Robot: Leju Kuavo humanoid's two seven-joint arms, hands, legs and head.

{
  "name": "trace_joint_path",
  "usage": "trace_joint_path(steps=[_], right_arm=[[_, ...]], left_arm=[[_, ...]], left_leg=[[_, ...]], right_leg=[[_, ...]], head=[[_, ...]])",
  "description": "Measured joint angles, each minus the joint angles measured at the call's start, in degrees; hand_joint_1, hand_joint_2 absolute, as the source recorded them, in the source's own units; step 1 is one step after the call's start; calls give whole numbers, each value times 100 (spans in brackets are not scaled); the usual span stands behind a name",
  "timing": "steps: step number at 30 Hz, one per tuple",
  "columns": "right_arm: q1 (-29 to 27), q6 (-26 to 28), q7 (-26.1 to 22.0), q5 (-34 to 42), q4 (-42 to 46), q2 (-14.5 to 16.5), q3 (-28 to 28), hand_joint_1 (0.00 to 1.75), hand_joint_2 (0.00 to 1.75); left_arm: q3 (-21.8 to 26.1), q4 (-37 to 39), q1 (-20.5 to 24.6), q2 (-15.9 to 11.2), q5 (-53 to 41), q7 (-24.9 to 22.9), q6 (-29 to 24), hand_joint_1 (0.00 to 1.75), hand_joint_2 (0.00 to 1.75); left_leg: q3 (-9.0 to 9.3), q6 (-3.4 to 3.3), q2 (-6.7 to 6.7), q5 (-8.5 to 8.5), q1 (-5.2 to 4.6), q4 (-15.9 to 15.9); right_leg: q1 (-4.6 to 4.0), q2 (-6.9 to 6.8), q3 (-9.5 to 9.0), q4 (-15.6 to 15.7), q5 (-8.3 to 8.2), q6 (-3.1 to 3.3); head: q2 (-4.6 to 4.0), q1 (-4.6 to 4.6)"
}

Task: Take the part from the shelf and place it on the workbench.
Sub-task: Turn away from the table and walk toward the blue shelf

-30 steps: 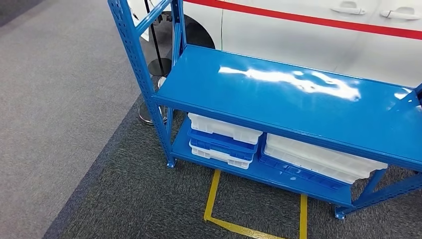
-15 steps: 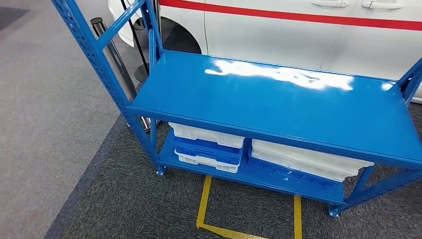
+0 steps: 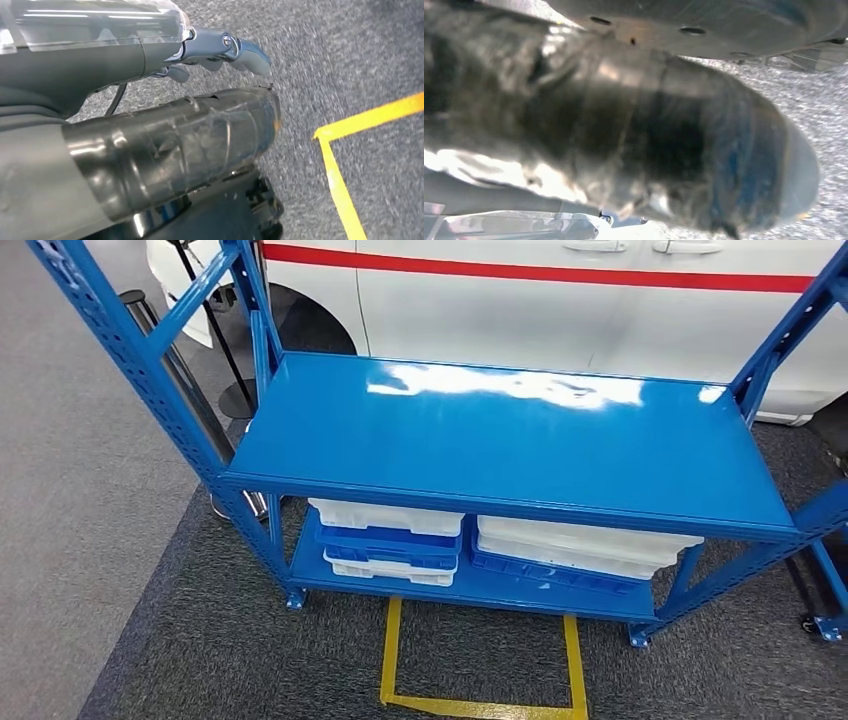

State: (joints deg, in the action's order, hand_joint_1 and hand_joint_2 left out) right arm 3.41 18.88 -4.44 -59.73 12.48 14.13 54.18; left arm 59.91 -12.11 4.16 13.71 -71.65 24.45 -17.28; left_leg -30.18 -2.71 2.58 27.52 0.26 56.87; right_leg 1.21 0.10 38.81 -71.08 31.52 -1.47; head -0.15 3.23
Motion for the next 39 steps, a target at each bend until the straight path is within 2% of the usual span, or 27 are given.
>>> trace_joint_path(steps=[2,4,6,8,9,11,12,13,14,15,17,18,19,21,23,24,25,27,28,29,30,32,34,36,38,39], right_arm=[[3,-1,-1,0,0,-7,2,0,0],[15,-1,-3,-2,0,-7,3,0,0],[10,-1,-4,-4,0,-7,4,0,0],[-1,1,-4,-5,0,-6,7,0,0],[0,5,-3,-7,0,-6,8,0,0],[5,17,16,-10,0,-5,9,0,0],[5,23,36,-11,0,-5,9,0,0],[2,28,62,-11,0,-5,11,0,0],[-2,32,88,-11,0,-5,15,0,0],[-4,32,112,-11,0,-4,19,0,0],[-2,26,156,-11,0,0,23,0,0],[2,21,180,-11,0,3,25,0,0],[5,15,207,-11,0,5,27,0,0],[8,8,254,-14,0,7,31,0,0],[7,8,281,-21,0,7,33,0,0],[7,9,291,-25,0,6,34,0,0],[9,11,303,-29,0,6,36,0,0],[12,18,343,-41,0,6,38,0,0],[11,24,378,-47,0,6,42,0,0],[9,33,414,-52,0,5,47,0,0],[7,43,450,-57,0,5,55,0,0],[6,65,489,-68,0,4,69,0,0],[14,81,499,-74,0,4,74,0,0],[17,92,514,-79,0,5,77,0,87],[11,107,542,-89,0,8,81,0,175],[10,113,560,-94,0,9,82,0,175]], left_arm=[[0,0,1,3,3,1,7,0,0],[-1,0,4,4,10,2,10,0,0],[-1,0,17,4,14,3,11,0,0],[-1,0,28,4,14,6,12,0,0],[-1,0,26,5,15,6,13,0,0],[0,0,10,6,15,6,13,0,0],[1,0,1,6,15,3,12,0,0],[2,0,-6,6,15,-2,11,0,0],[2,0,-9,6,14,-9,8,0,0],[2,0,-11,6,12,-15,4,0,0],[2,0,-9,6,7,-26,-9,0,0],[2,0,-3,6,3,-31,-25,0,0],[2,0,3,6,-3,-41,-48,0,0],[2,0,12,6,-16,-71,-102,0,0],[2,0,13,10,-28,-96,-139,0,87],[2,0,14,13,-32,-102,-150,0,131],[2,0,15,16,-37,-105,-161,0,175],[2,0,10,17,-46,-112,-181,0,175],[2,0,6,17,-51,-116,-193,0,175],[2,0,5,17,-54,-118,-202,0,175],[2,0,7,17,-57,-119,-208,0,175],[2,0,12,19,-63,-119,-210,0,175],[2,0,15,21,-68,-119,-211,0,175],[1,0,21,21,-75,-110,-212,0,175],[-1,0,25,21,-86,-97,-213,0,175],[-1,0,25,21,-92,-92,-214,0,175]], left_leg=[[16,63,88,61,-6,53],[23,142,160,120,-28,93],[58,207,233,146,-31,88],[63,271,163,238,-6,170],[-8,297,65,372,8,350],[-318,320,-140,754,22,1033],[-502,323,-185,906,26,1413],[-631,322,-203,953,27,1659],[-668,316,-209,882,27,1696],[-599,306,-211,707,28,1506],[-276,269,-244,296,27,746],[-145,246,-266,175,20,428],[-70,224,-286,122,11,231],[-58,177,-297,118,-13,148],[-34,95,-273,66,-1,96],[-24,51,-257,38,9,67],[-17,14,-236,14,16,44],[-32,-14,-201,8,1,45],[-37,-17,-184,9,-6,48],[-40,-16,-172,12,-10,54],[-40,-12,-166,16,-11,61],[-32,12,-162,33,-11,79],[-35,64,-161,61,-35,110],[-38,121,-157,74,-56,118],[-47,178,-162,110,-47,147],[-94,209,-174,200,-37,261]], right_leg=[[0,-206,-356,730,-344,-5],[-34,-325,-527,1102,-439,58],[-49,-237,-518,1122,-431,139],[-35,-144,-526,1157,-457,210],[-27,-99,-529,1175,-474,245],[-32,-26,-518,1182,-485,290],[-41,11,-511,1180,-487,301],[-48,45,-510,1177,-488,306],[-52,80,-511,1173,-487,306],[-54,110,-518,1169,-486,304],[-59,153,-533,1161,-478,287],[-67,169,-533,1154,-474,265],[-73,178,-530,1150,-472,234],[-70,190,-526,1162,-486,162],[-58,161,-513,1116,-450,101],[-58,133,-459,987,-352,81],[-57,102,-349,732,-186,67],[-51,71,-21,13,193,49],[-47,66,108,-274,290,40],[-44,59,141,-362,269,35],[-43,49,67,-232,146,36],[-45,10,-311,497,-207,58],[-68,-25,-580,1052,-372,103],[-90,-22,-614,1154,-375,153],[-72,-9,-621,1188,-396,215],[-62,-7,-626,1209,-410,252]], head=[[0,1],[0,-5],[0,-11],[0,-10],[0,-10],[0,-12],[0,-13],[0,-13],[0,-13],[0,-14],[0,-13],[0,-13],[0,-11],[0,-9],[0,-9],[0,-7],[0,-5],[0,-3],[0,-3],[0,-3],[0,-3],[0,-2],[0,-4],[0,-7],[0,-7],[0,-10]])
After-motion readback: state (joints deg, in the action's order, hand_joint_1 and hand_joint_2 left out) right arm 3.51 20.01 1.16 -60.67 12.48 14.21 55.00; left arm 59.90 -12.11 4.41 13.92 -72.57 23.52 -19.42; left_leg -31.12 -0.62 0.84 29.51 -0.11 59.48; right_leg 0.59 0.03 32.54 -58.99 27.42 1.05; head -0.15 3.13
